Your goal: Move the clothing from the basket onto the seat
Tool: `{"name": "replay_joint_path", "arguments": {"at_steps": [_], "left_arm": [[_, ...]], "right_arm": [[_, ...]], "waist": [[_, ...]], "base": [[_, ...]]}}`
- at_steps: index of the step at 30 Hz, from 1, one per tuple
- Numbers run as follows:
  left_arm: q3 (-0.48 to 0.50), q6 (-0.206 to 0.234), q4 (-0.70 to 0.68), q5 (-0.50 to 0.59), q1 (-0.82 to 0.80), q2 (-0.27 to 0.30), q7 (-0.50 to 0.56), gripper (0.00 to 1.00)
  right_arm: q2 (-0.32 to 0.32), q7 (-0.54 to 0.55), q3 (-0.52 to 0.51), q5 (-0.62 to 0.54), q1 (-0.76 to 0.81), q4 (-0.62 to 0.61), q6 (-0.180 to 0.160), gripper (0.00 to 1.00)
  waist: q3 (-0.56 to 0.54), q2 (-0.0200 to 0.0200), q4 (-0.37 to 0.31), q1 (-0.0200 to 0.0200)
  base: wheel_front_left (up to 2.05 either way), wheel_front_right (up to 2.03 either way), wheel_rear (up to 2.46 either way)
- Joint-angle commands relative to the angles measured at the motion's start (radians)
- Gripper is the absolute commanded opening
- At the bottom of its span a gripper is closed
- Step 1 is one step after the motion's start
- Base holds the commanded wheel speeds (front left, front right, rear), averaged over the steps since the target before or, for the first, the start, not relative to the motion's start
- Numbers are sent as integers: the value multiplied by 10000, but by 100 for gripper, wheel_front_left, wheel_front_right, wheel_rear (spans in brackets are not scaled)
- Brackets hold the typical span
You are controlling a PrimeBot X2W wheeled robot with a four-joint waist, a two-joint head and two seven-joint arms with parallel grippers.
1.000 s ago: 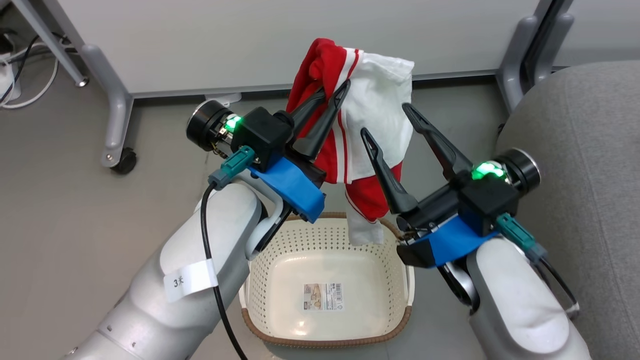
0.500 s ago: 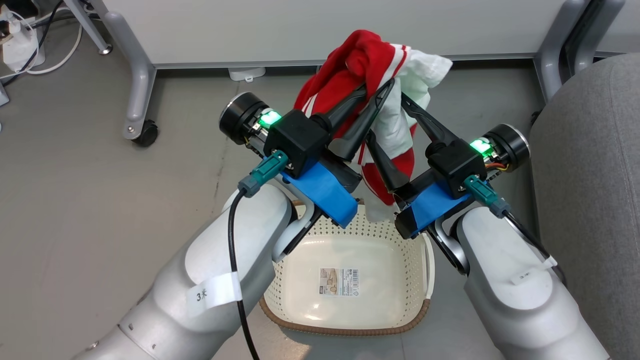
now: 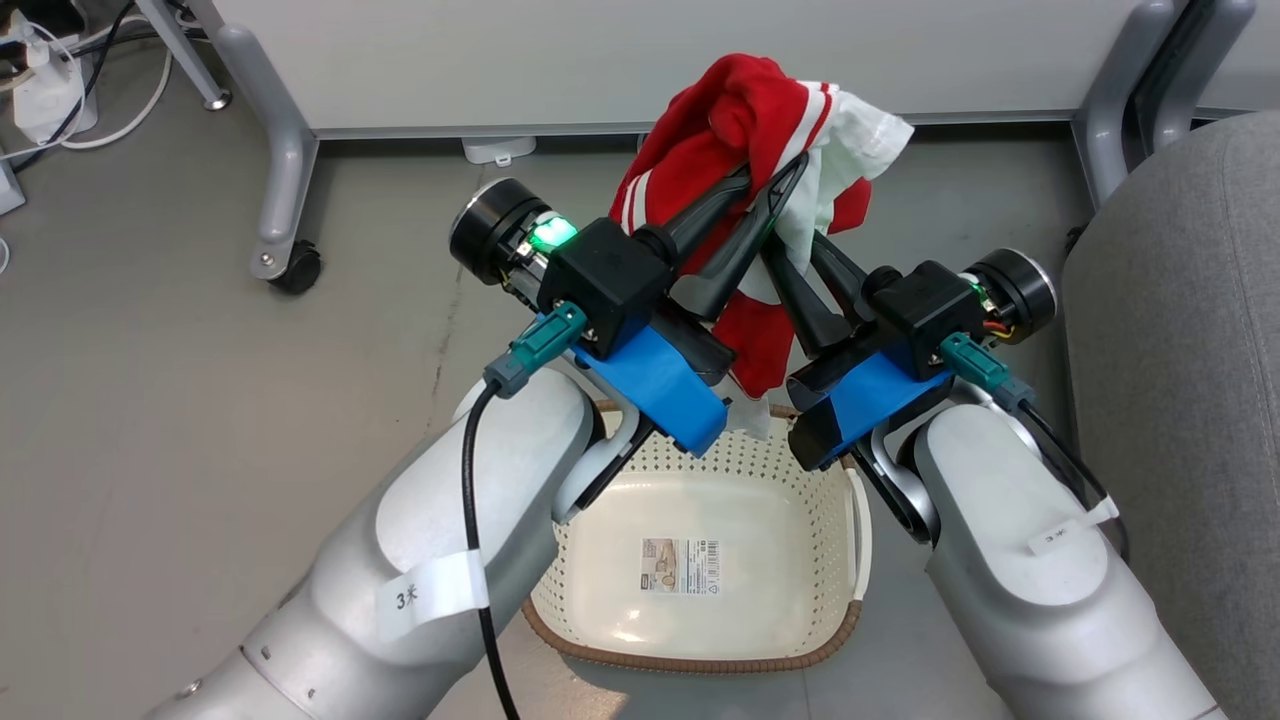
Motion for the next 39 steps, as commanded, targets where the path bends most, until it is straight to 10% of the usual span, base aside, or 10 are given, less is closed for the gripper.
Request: {"name": "replay_joint_path", "arguments": {"at_steps": [1,6,8,25,39], "left_arm": [[61,-10,-23,34,-53,35,-50,0],[247,-5,1,123,1,46,-51,0],[352,19,152,129,117,-2,-51,100],[667,-5,321,676,194,-15,-41,100],[427,-9,103,726,92,234,-41,100]], "right_arm": [[-14,0,19,44,-69,19,1,0],[-16,0,-30,102,15,36,1,0],[-16,3,-31,156,49,16,1,0],[-14,-2,-472,403,207,-345,1,0],[-14,-3,-1695,205,633,-1360,1,0]], "waist": [[-10,0,-16,-1],[-25,0,-57,-1],[-43,0,-72,-1],[126,0,-318,-1],[658,0,-1780,-1]], "base": [[0,0,0],[0,0,0],[0,0,0],[0,0,0],[0,0,0]]}}
